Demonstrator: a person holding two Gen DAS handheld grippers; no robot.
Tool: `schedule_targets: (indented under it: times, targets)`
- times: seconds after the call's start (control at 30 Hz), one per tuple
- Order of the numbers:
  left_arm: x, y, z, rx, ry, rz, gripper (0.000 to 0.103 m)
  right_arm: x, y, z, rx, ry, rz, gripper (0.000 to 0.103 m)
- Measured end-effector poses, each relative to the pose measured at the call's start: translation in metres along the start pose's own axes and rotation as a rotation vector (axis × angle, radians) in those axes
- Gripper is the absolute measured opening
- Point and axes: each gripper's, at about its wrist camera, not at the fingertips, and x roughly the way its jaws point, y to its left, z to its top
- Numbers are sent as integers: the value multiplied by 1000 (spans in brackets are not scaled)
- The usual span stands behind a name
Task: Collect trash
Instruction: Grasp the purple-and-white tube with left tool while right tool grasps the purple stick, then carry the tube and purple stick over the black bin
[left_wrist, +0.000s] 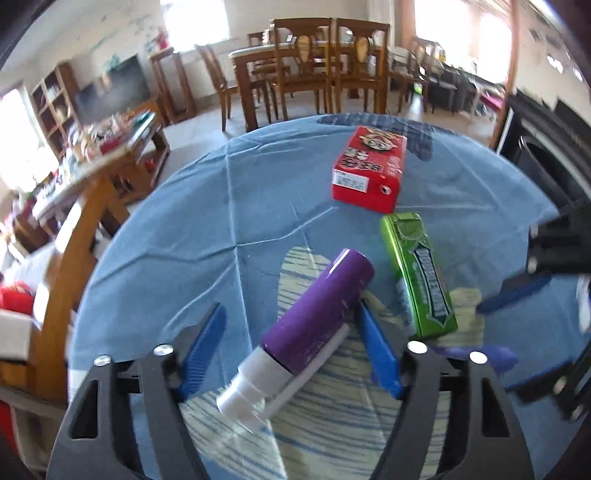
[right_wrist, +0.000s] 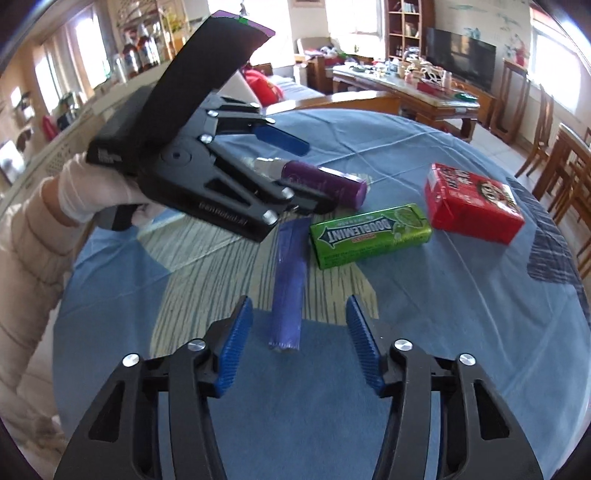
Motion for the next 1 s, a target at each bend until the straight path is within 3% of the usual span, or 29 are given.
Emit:
schedule_targets:
  times: [0.1, 0.17, 0.3, 0.57, 1.0]
  targets:
    - [1, 7, -1, -90, -16, -4, 57, 3, 2, 2, -20, -1, -30, 45]
    - [-2, 6, -2, -127, -15, 19, 42, 3, 5, 2, -37, -7, -55, 40]
    - [-8, 4, -7, -184, -19, 47, 29, 0, 1, 1, -19, -9, -64, 22]
    - [-23, 2, -16, -279, -36, 22, 29, -22, -13, -9, 52, -53, 3, 14]
    - [-102, -59, -22, -308, -211, 50, 25, -104, -29, -53, 164, -221, 67, 14]
